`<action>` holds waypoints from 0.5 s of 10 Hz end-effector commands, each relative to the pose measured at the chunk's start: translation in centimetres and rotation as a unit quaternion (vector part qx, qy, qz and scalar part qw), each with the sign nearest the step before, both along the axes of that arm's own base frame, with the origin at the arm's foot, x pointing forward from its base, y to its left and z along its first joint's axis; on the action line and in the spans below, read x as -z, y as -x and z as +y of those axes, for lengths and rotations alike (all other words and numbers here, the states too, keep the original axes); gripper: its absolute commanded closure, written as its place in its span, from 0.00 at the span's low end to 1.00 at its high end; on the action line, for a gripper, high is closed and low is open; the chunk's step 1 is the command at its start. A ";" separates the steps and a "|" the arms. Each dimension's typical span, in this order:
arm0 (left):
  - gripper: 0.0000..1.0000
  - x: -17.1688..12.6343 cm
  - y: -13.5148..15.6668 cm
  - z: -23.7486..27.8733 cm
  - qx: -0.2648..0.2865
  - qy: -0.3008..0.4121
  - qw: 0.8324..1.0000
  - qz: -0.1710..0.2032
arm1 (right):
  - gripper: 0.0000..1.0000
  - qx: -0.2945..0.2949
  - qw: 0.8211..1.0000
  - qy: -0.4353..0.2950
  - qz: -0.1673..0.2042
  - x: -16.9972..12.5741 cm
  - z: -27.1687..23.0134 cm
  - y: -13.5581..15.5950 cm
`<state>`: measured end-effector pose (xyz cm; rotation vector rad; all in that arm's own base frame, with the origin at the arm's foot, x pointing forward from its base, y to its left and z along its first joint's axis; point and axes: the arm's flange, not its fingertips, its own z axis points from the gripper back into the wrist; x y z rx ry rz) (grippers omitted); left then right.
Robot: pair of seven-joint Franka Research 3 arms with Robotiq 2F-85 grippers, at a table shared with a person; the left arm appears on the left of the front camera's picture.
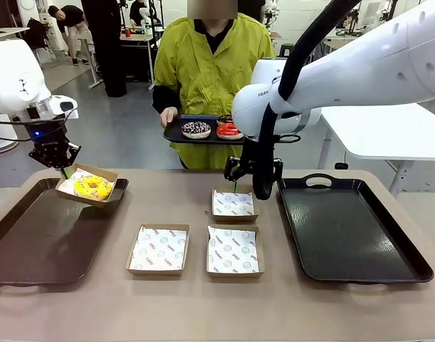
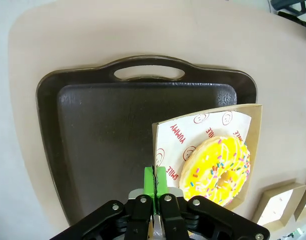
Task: Individually package the donuts and arrange them on the tray.
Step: Place the picked Paper togo box on the Handle tray while simultaneously picking up another Paper togo box from the table with the other hand.
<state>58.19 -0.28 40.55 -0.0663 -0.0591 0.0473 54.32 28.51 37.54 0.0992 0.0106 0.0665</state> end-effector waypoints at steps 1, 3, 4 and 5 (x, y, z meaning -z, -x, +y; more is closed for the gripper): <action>0.99 0.8 -0.6 0.2 0.004 0.011 1.000 0.002 | 0.00 0.031 0.999 0.001 -0.018 1.2 -0.1 -1.2; 0.99 1.7 -1.5 -0.3 0.002 0.012 1.000 0.010 | 0.00 0.037 0.999 -0.016 -0.020 2.9 -0.9 -1.6; 0.99 2.1 -1.8 -0.6 -0.001 0.012 1.000 0.014 | 0.00 0.035 0.999 -0.020 -0.021 3.4 -1.1 -1.7; 0.99 2.3 -2.2 -0.8 -0.001 0.013 1.000 0.019 | 0.00 0.035 0.999 -0.021 -0.020 3.8 -1.2 -1.7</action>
